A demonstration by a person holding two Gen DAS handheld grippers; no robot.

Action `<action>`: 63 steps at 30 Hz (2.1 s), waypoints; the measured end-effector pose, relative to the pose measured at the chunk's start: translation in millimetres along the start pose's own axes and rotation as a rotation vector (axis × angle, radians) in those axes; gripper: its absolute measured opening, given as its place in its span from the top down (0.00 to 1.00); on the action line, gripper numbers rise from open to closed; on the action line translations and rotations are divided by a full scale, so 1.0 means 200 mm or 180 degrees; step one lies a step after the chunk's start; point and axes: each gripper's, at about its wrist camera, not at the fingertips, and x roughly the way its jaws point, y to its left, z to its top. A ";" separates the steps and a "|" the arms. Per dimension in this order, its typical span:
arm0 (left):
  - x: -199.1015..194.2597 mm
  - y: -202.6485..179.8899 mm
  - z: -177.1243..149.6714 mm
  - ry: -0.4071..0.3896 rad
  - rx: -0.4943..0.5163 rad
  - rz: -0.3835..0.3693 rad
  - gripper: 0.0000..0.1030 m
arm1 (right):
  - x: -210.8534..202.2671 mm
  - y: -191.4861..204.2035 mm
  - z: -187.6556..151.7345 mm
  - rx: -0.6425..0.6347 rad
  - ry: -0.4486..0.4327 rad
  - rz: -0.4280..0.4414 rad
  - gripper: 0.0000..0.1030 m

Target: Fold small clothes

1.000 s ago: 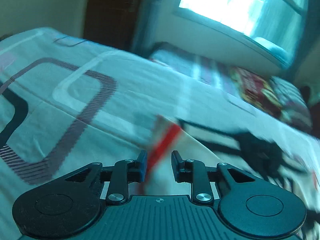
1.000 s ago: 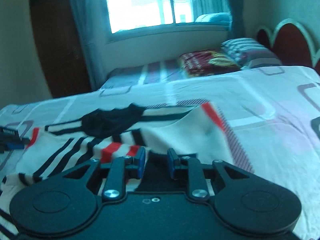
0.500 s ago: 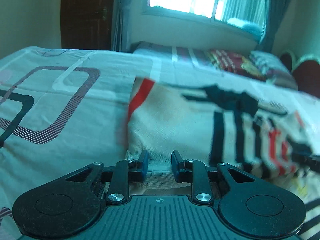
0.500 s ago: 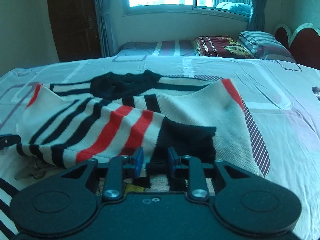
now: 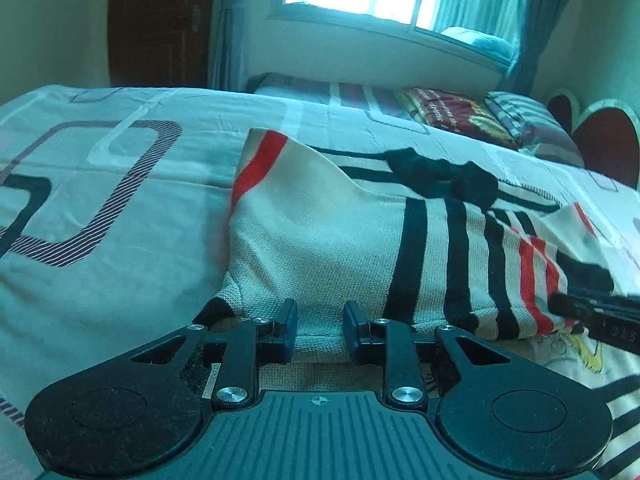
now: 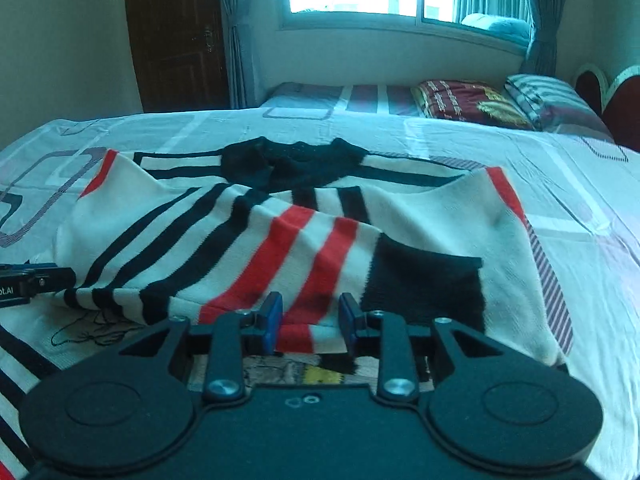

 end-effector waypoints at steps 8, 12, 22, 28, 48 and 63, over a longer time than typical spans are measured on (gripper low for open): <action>-0.01 -0.07 -0.02 0.0002 -0.0042 0.0011 0.42 | -0.04 -0.05 -0.02 -0.0037 0.0007 -0.0106 0.65; -0.02 -0.10 -0.01 0.0021 -0.0042 0.0055 0.42 | -0.05 -0.11 -0.01 0.0184 0.0052 0.0009 0.65; 0.24 -0.34 0.21 0.0107 -0.0109 -0.0007 0.42 | 0.10 -0.01 0.19 0.0196 -0.0051 0.0115 0.65; 0.31 -0.27 0.21 0.0084 0.0007 0.0242 0.42 | 0.24 -0.11 0.18 -0.0078 0.0027 -0.0024 0.63; -0.13 -0.35 -0.09 0.0110 -0.0063 0.0246 0.42 | -0.25 -0.05 -0.11 -0.0118 -0.0031 0.0413 0.63; -0.38 0.01 -0.44 0.0272 0.0024 0.0615 0.22 | -0.45 -0.25 -0.47 -0.0252 0.0034 -0.0180 0.64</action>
